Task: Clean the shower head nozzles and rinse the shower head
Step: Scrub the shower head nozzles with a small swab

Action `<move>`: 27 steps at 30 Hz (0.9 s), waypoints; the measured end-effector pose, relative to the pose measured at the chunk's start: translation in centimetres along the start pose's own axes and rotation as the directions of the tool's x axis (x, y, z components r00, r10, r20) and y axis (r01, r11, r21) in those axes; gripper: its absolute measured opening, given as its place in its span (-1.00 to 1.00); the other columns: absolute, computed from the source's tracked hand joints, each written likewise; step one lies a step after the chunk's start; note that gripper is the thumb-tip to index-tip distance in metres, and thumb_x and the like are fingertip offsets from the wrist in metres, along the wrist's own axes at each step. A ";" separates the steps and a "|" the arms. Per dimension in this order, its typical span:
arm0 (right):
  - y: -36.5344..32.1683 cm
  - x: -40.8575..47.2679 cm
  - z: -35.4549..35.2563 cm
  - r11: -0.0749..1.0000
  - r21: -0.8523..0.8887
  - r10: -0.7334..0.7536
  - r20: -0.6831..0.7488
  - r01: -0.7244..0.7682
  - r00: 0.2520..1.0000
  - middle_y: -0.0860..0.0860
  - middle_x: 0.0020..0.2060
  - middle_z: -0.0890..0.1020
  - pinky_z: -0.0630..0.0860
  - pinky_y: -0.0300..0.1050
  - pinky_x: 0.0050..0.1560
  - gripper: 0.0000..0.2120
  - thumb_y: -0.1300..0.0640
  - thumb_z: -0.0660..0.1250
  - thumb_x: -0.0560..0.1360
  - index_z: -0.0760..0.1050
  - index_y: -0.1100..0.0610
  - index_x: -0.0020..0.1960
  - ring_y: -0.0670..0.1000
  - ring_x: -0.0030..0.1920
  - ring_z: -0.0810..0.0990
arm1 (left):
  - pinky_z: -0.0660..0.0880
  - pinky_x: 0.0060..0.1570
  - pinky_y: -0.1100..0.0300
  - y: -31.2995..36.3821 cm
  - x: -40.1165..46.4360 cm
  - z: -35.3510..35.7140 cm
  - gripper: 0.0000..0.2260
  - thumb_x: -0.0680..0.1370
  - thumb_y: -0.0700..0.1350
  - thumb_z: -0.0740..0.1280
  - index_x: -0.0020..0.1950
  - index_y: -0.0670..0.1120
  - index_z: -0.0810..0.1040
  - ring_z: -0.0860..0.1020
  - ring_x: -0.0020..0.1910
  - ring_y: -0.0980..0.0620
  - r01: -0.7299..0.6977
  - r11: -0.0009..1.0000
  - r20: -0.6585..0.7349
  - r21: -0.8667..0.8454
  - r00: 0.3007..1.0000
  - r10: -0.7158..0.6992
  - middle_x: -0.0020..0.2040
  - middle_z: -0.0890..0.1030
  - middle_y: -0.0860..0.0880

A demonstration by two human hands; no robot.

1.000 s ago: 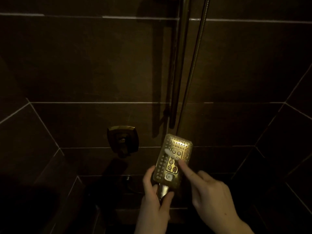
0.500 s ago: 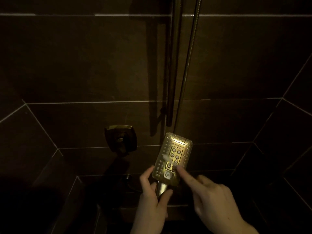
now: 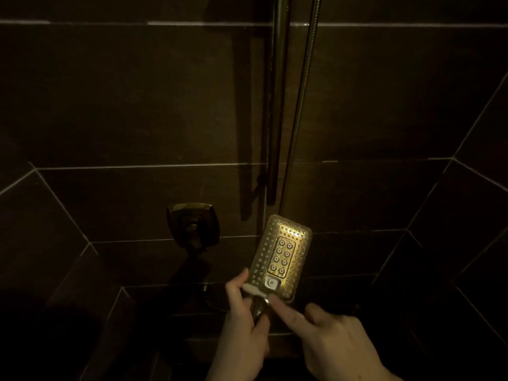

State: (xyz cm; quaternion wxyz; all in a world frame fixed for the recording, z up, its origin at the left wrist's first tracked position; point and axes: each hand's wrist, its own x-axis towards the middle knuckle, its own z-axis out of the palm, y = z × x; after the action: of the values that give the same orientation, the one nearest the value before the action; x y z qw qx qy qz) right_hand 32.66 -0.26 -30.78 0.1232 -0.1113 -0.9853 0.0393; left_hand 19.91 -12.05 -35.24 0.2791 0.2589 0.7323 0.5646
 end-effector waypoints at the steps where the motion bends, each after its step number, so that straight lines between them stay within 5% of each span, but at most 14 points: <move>1: 0.5 0.3 -0.2 0.999 0.013 0.045 -0.027 -0.044 0.999 -0.11 -0.40 0.47 0.43 -0.20 -0.65 -0.04 0.12 0.53 0.21 0.20 -0.16 0.53 -0.12 -0.59 0.40 | 0.46 -0.48 0.29 0.1 0.0 0.0 -0.25 0.60 -0.26 0.35 0.35 0.46 0.00 0.66 -0.29 0.12 0.001 1.000 -0.009 -0.014 1.000 -0.002 0.19 0.63 0.18; 4: 1.4 0.9 -0.9 0.990 0.040 0.141 -0.060 -0.139 0.988 -0.10 -0.37 0.49 0.44 -0.20 -0.63 -0.02 0.18 0.56 0.24 0.18 -0.14 0.54 -0.11 -0.58 0.41 | 0.61 -0.08 -0.17 0.4 0.0 0.0 -0.29 0.58 -0.22 0.40 0.28 0.49 0.09 0.64 0.12 -0.27 0.041 0.998 -0.033 -0.044 0.999 -0.042 0.22 0.65 0.20; 5: 1.1 0.8 -0.9 0.993 0.033 0.112 -0.043 -0.110 0.993 -0.11 -0.37 0.50 0.44 -0.22 -0.63 0.00 0.16 0.57 0.23 0.16 -0.15 0.55 -0.12 -0.57 0.41 | 0.59 -0.02 -0.25 0.3 0.0 -0.1 -0.29 0.58 -0.22 0.39 0.28 0.49 0.09 0.64 0.12 -0.27 0.049 0.998 -0.025 -0.050 0.998 -0.051 0.21 0.66 0.18; 9: 0.1 -0.3 -0.2 1.000 -0.029 -0.011 0.040 0.012 0.999 -0.11 -0.39 0.48 0.39 -0.26 -0.63 0.09 0.04 0.59 0.13 0.13 -0.14 0.54 -0.15 -0.57 0.40 | 0.45 -0.54 0.16 -0.4 0.0 -0.4 -0.28 0.59 -0.21 0.36 0.22 0.58 0.07 0.60 -0.46 0.01 0.005 0.998 0.002 -0.062 1.000 -0.005 0.00 0.71 0.15; 13: 1.8 0.1 -1.1 0.976 0.048 0.213 -0.007 -0.213 0.977 -0.13 -0.39 0.45 0.32 -0.31 -0.62 0.00 0.19 0.58 0.21 0.20 -0.14 0.53 -0.15 -0.59 0.36 | 0.42 -0.59 0.18 -0.7 -0.1 -0.7 -0.27 0.56 -0.19 0.43 0.12 0.65 0.14 0.55 -0.51 -0.05 0.013 0.992 -0.019 -0.123 1.000 -0.016 0.06 0.71 0.19; 19: 0.3 -0.9 0.4 0.990 0.047 0.127 0.073 -0.130 0.989 -0.12 -0.39 0.46 0.45 -0.25 -0.60 0.08 0.13 0.56 0.18 0.09 -0.21 0.55 -0.11 -0.58 0.42 | 0.42 -0.58 0.17 -1.1 -0.2 -0.5 -0.27 0.57 -0.18 0.42 0.13 0.65 0.12 0.55 -0.50 -0.07 -0.009 0.991 -0.018 -0.137 1.000 0.006 0.03 0.72 0.17; 23: 2.1 0.8 -0.3 0.957 0.102 0.281 -0.088 -0.272 0.956 -0.15 -0.27 0.41 0.42 -0.32 -0.42 -0.03 0.10 0.31 0.51 -0.41 -0.39 0.44 -0.16 -0.44 0.42 | 0.45 -0.56 0.17 -0.7 -0.4 0.1 -0.20 0.56 -0.20 0.42 0.05 0.70 0.08 0.57 -0.50 -0.05 -0.008 0.992 -0.040 -0.129 0.999 0.003 0.02 0.66 0.35; 27: -0.7 1.0 0.2 0.959 0.155 0.230 0.059 -0.236 0.971 -0.15 -0.36 0.44 0.37 -0.31 -0.56 0.03 0.12 0.48 0.31 -0.06 -0.24 0.56 -0.14 -0.55 0.40 | 0.43 -0.56 0.21 -0.8 -0.5 0.5 -0.19 0.57 -0.26 0.38 0.04 0.69 0.10 0.55 -0.52 -0.03 -0.010 0.992 -0.047 -0.129 0.999 0.004 -0.01 0.68 0.29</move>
State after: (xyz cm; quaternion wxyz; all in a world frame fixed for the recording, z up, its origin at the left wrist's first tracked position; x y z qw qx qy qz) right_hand 31.49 -0.74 -30.63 0.1063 -0.2153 -0.9613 0.1353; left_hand 20.52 -12.25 -36.09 0.2762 0.2296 0.6996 0.6177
